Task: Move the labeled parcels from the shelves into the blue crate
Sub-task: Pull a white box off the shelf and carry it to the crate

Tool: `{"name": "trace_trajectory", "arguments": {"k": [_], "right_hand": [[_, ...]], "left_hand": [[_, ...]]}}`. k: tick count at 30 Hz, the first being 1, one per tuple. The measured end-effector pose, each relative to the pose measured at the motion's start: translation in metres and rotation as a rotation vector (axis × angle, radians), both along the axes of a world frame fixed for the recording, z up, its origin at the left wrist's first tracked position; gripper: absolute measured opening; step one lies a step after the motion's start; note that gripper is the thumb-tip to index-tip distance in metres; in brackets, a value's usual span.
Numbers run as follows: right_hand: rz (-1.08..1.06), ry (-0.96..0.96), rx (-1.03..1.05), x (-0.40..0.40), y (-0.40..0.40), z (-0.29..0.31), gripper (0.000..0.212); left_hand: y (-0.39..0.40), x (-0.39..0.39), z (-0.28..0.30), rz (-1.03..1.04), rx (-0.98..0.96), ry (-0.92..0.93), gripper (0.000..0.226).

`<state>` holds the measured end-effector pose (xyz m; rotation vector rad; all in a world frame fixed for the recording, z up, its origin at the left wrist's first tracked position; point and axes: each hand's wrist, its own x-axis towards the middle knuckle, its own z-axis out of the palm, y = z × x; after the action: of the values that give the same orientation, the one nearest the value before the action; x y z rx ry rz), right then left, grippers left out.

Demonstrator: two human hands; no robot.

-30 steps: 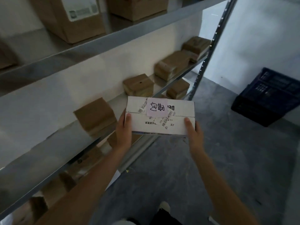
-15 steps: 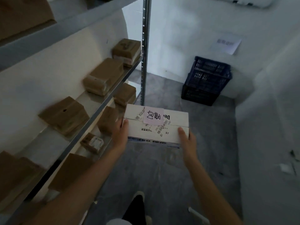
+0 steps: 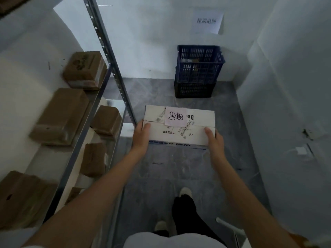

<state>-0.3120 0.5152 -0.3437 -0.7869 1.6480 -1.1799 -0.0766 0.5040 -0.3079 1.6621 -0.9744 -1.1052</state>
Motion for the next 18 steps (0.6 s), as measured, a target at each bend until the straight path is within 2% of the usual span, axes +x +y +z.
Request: {"name": "trace_trajectory", "arguments": {"k": [7, 9, 11, 14, 18], "right_hand": [[-0.002, 0.001, 0.019, -0.054, -0.100, -0.011, 0.029], [0.016, -0.001, 0.030, -0.068, -0.128, -0.010, 0.043], [0.015, 0.020, 0.050, -0.082, -0.156, -0.010, 0.060], [0.008, 0.053, 0.058, -0.098, -0.198, -0.011, 0.047], [0.002, 0.040, 0.075, -0.110, -0.259, -0.012, 0.049]], "left_hand": [[-0.114, -0.049, -0.019, -0.045, 0.079, -0.073, 0.033], [-0.144, -0.067, -0.013, -0.031, 0.049, -0.031, 0.022], [-0.175, -0.081, -0.010, -0.028, 0.025, 0.007, 0.020], [-0.218, -0.097, -0.014, -0.028, 0.037, -0.008, 0.026], [-0.278, -0.108, -0.017, -0.052, 0.049, -0.070, 0.030]]}}
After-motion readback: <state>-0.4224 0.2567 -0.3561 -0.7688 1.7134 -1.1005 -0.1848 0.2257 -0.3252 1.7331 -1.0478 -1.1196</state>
